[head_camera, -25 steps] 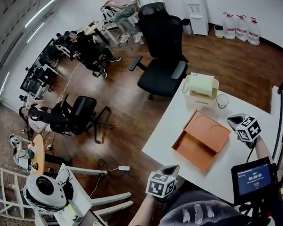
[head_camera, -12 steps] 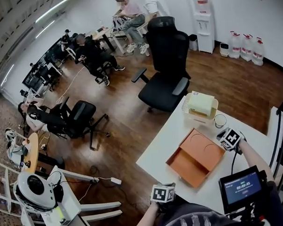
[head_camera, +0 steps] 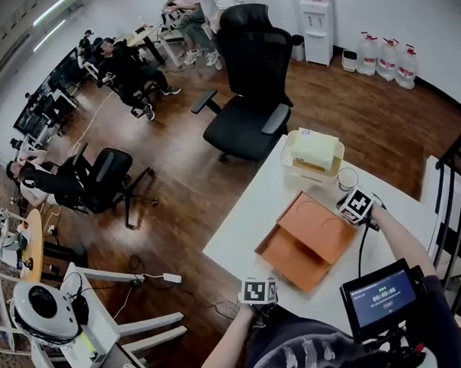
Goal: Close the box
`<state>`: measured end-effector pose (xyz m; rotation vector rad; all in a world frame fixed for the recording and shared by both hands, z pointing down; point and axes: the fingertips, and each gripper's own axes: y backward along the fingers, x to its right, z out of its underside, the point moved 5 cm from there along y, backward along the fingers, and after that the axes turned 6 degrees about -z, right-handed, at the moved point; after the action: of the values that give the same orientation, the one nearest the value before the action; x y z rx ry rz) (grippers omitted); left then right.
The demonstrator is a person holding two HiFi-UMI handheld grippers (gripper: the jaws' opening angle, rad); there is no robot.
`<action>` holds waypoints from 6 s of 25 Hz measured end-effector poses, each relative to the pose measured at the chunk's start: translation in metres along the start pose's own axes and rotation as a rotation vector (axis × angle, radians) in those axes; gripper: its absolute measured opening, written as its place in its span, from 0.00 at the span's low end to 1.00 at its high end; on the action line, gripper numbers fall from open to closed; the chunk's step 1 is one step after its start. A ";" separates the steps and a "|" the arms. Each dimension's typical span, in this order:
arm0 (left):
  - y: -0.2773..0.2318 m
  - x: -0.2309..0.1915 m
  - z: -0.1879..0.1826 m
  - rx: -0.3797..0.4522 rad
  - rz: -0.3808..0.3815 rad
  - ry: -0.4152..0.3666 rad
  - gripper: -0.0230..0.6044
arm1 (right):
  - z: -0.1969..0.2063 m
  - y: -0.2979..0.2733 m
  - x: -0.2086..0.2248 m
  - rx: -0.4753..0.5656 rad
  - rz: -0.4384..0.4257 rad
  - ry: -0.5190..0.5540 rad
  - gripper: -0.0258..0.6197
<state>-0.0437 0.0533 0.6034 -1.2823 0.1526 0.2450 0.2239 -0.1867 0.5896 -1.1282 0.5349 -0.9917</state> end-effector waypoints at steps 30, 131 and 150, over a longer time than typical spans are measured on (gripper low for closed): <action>-0.029 -0.001 -0.031 -0.159 0.072 -0.110 0.06 | -0.016 -0.042 0.012 -0.107 -0.037 0.052 0.05; -0.050 0.057 -0.090 -0.172 0.162 -0.265 0.06 | -0.020 -0.042 0.017 -0.139 -0.096 0.062 0.05; -0.051 0.063 -0.092 -0.186 0.173 -0.267 0.06 | -0.021 -0.042 0.014 -0.171 -0.131 0.089 0.05</action>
<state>0.0325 -0.0425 0.6097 -1.4085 0.0116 0.5866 0.1985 -0.2130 0.6226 -1.2889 0.6331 -1.1294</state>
